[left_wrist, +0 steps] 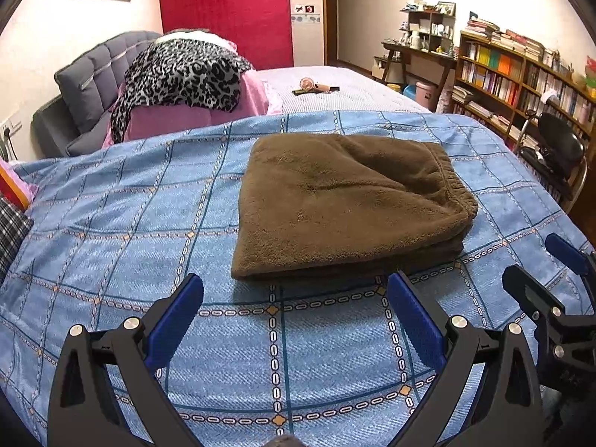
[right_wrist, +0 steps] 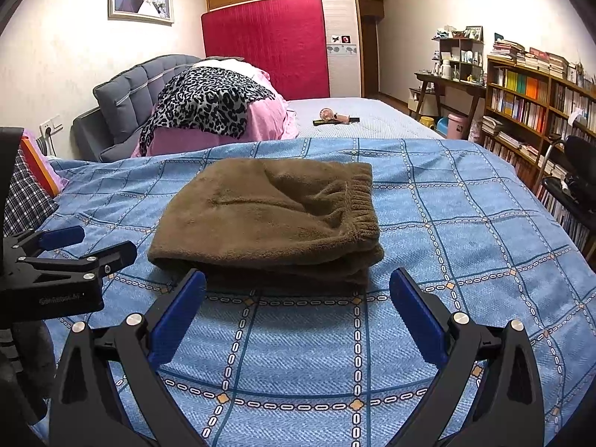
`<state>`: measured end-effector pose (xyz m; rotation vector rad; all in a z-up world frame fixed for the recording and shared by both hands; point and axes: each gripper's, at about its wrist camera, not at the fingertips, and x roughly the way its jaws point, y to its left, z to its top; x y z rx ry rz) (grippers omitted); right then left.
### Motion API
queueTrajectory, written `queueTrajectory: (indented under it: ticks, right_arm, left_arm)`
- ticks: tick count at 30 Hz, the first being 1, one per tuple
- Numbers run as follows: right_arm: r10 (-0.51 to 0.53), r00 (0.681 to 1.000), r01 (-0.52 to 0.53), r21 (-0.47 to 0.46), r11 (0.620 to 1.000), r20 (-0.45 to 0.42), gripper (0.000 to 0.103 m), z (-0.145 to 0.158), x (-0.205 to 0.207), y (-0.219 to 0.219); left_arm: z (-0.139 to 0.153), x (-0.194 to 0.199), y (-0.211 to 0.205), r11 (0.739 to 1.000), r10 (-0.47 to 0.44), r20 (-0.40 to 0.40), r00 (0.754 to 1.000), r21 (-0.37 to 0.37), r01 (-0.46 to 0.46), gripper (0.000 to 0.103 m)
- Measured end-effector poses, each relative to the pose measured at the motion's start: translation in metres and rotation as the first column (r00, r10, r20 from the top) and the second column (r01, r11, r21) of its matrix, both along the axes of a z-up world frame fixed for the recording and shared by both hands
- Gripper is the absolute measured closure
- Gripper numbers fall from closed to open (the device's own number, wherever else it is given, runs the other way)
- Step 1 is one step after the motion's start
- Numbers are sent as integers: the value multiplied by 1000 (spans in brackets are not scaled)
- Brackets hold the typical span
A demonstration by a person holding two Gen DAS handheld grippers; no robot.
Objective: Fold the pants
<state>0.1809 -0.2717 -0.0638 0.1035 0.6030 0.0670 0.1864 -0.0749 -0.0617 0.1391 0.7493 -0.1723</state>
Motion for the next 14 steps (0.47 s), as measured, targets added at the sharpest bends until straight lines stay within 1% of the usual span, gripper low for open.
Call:
queueTrajectory:
  ticks: [3, 7, 14]
  right_arm:
    - [-1, 1000, 1, 3, 1000, -6, 3, -2, 2, -1]
    - [1, 1000, -1, 3, 1000, -13, 3, -6, 2, 0]
    - [-7, 999, 7, 6, 1000, -36, 3, -13, 5, -1]
  left_arm:
    - [-1, 0, -2, 1000, -10, 11, 1000, 19, 10, 5]
    - [-3, 2, -4, 999, -9, 4, 1000, 32, 9, 5]
    - [-11, 8, 4, 999, 31, -29, 999, 19, -30, 5]
